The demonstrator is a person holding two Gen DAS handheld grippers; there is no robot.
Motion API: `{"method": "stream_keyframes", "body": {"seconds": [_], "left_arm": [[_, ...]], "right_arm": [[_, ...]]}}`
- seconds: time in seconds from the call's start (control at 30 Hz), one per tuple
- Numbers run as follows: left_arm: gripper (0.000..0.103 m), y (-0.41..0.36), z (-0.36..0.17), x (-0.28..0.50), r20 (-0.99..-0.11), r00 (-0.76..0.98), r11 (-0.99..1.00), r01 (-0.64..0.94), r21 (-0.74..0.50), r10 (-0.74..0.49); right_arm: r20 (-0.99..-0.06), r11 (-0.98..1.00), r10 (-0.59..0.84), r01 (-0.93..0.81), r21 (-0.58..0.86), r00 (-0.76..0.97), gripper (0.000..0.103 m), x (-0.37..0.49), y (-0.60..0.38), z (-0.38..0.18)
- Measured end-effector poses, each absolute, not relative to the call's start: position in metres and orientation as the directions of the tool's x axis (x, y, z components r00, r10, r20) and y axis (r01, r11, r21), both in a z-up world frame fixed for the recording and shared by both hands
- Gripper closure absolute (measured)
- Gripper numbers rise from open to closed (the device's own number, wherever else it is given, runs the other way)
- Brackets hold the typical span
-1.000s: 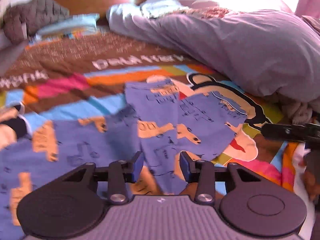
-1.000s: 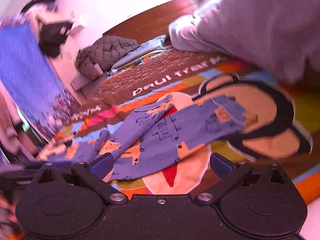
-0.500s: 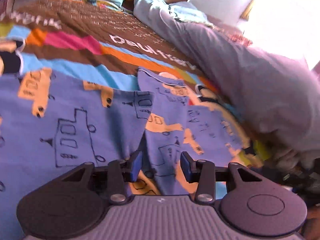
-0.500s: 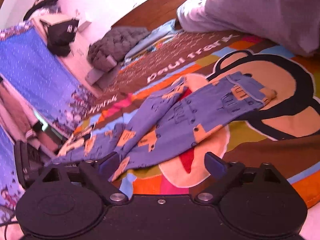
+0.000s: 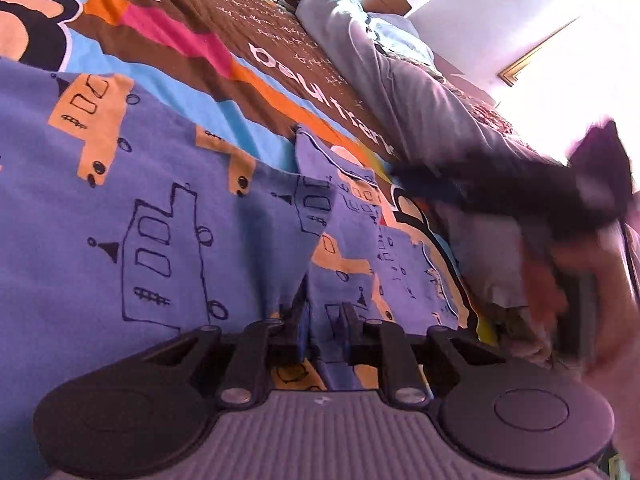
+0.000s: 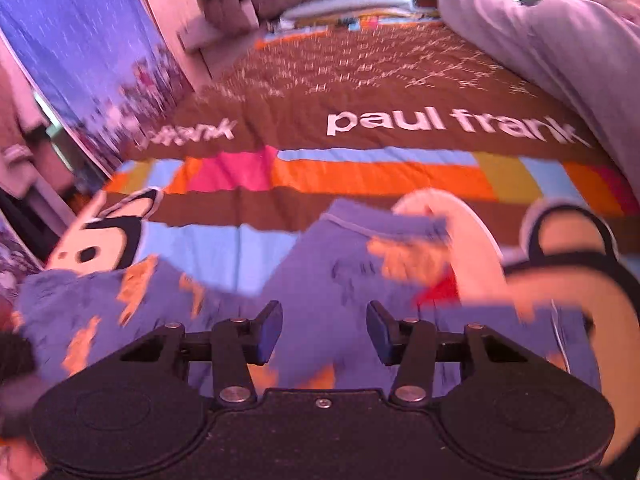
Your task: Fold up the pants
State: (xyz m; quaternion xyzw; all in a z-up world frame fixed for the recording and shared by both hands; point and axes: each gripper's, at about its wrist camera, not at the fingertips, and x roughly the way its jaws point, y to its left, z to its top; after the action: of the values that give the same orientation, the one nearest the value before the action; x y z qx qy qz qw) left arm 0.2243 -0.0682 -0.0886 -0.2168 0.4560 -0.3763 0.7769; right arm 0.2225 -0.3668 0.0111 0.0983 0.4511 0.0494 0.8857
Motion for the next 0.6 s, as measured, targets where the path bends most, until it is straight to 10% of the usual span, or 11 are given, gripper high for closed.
{"method": "stream_keyframes", "body": {"seconds": [0.4, 0.6], "left_arm": [[0.085, -0.072, -0.089, 0.227, -0.548, 0.294, 0.621, 0.384, -0.683, -0.783], [0.093, -0.072, -0.089, 0.228, -0.565, 0.298, 0.639, 0.357, -0.681, -0.769]], "right_arm": [[-0.916, 0.990, -0.095, 0.135, -0.045, 0.389, 0.042, 0.357, -0.303, -0.036], [-0.900, 0.990, -0.131, 0.100, -0.098, 0.415, 0.100, 0.353, -0.292, -0.043]]}}
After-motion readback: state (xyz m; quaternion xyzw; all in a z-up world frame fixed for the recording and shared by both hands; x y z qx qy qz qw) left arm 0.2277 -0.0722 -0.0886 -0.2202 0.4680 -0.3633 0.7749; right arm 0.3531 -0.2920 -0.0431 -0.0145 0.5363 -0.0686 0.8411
